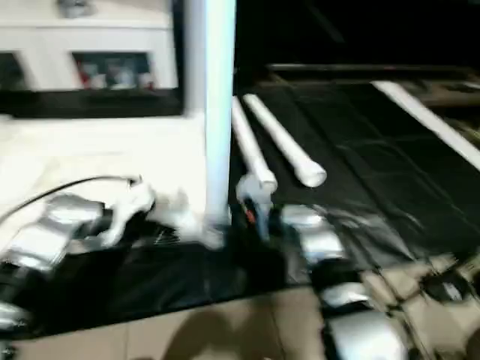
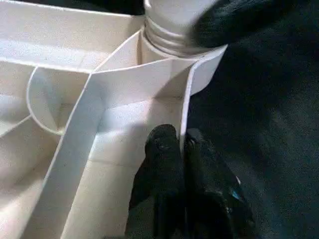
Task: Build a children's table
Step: Rotate leg to tighten
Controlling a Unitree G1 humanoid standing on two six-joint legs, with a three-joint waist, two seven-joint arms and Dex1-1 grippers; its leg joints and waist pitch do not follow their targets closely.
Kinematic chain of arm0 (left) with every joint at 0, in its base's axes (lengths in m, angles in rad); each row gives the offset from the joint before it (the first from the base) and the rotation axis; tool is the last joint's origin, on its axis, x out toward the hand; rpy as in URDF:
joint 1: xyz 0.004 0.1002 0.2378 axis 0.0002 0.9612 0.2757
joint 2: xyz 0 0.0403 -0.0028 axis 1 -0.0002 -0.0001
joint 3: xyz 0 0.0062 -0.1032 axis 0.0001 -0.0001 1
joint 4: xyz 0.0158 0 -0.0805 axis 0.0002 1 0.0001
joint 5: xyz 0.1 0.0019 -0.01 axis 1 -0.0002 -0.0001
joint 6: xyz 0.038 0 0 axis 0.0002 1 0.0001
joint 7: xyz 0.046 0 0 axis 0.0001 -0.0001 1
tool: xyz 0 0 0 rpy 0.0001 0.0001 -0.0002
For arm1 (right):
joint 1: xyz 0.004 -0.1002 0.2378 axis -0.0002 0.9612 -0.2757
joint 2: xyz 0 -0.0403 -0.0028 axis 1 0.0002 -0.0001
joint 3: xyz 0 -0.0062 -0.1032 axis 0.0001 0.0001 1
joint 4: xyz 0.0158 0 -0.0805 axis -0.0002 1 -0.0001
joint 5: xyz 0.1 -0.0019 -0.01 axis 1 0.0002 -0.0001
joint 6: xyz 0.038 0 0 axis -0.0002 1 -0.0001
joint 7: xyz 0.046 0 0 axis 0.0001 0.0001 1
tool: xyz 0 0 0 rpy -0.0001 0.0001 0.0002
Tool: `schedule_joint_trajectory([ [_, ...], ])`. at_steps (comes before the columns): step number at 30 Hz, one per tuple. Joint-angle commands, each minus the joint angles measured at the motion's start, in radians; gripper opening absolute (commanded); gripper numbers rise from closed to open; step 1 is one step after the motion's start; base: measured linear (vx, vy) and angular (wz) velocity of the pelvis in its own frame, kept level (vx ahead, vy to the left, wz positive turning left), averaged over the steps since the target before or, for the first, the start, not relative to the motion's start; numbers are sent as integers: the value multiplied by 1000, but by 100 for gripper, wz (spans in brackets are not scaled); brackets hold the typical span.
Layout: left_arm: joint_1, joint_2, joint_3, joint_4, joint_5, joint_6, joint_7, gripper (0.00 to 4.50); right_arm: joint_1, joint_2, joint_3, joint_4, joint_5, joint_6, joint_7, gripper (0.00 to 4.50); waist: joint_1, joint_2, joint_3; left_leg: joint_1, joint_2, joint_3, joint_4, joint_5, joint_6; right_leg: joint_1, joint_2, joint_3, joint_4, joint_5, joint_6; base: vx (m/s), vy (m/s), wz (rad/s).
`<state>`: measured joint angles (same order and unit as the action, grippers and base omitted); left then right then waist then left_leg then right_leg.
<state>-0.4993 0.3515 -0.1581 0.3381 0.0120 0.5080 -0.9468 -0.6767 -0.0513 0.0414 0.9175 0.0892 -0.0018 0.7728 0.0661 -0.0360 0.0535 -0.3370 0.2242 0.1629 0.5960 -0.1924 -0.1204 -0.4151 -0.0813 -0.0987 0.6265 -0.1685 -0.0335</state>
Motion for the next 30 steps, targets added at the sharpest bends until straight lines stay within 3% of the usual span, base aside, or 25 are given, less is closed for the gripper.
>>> schedule_joint_trajectory([
  [1, -30, -103, 119, -90, -62, 79, 226, 0, -34, 121, 32, 56, 19, 35, -88, 264, 3, 8, -63, -12, 1, 4, -73, -207, -14, 60, -62, 51, -93, -405, -137, 0, 0, 0],
  [3, -33, -130, 111, -115, -17, 82, 278, 0, -72, 144, 12, 100, 13, 54, -200, 264, -4, 5, -70, -20, 0, 4, -71, -170, 7, 65, -58, 50, -86, -335, -152, 0, 0, 0],
  [5, -41, -132, 92, -108, 18, 64, 299, 0, -87, 149, 16, 115, -4, 51, -236, 264, -5, 3, -72, -19, -2, 8, -67, -148, 27, 62, -53, 51, -81, -269, -163, 0, 0, 0],
  [6, -49, -132, 82, -96, 24, 51, 299, 0, -89, 152, 11, 116, 3, 45, -228, 264, -6, -10, -74, -22, -4, 11, -65, -122, 43, 65, -52, 53, -77, -226, -169, 0, 0, 0],
  [9, -71, -108, 50, -60, 45, 3, 295, 0, -89, 160, -6, 108, 14, 30, -203, 334, 3, -11, -80, -24, -2, 12, -63, -46, 79, 67, -51, 55, -58, -112, -190, 0, 0, 0],
  [11, -75, -94, 35, -58, 68, -6, 302, 0, -93, 165, -12, 111, 3, 20, -208, 343, 0, -12, -82, -31, -3, 12, -60, -18, 95, 68, -49, 55, -51, -50, -202, 0, 0, 0],
  [12, -75, -85, 29, -58, 76, -11, 302, 0, -97, 166, -16, 117, -4, 6, -211, 343, -4, -10, -79, -29, -2, 12, -60, -20, 98, 65, -49, 54, -53, -40, -207, 0, 0, 0],
  [16, -67, -65, 15, -58, 82, -33, 285, 0, -96, 156, 15, 121, -33, -38, -205, 390, -15, -3, -76, -23, 3, 12, -63, -83, 78, 62, -53, 54, -59, -82, -227, 0, 0, 0],
  [20, -62, -40, 5, -31, 88, -91, 264, 0, -82, 134, 27, 104, -48, -41, -212, 424, -6, -3, -74, -19, 4, 13, -64, -94, 66, 61, -53, 57, -58, -78, -234, 0, 0, 0],
  [23, -78, -29, 9, 26, 94, -136, 277, 0, -54, 107, 34, 53, -57, -63, -189, 439, 2, -4, -73, -17, 4, 14, -65, -103, 58, 61, -53, 58, -60, -97, -217, 0, 0, 0],
  [27, -112, -25, 5, 121, 112, -205, 305, 0, 7, 73, 15, -33, -42, -81, -165, 439, 12, -13, -71, -18, 3, 14, -66, -110, 54, 62, -55, 59, -66, -142, -188, 0, 0, 0],
  [30, -136, -23, 3, 180, 126, -266, 323, 0, 43, 55, 10, -85, -31, -85, -168, 439, 20, -9, -71, -18, 2, 13, -67, -116, 46, 60, -54, 60, -69, -175, -167, 0, 0, 0],
])
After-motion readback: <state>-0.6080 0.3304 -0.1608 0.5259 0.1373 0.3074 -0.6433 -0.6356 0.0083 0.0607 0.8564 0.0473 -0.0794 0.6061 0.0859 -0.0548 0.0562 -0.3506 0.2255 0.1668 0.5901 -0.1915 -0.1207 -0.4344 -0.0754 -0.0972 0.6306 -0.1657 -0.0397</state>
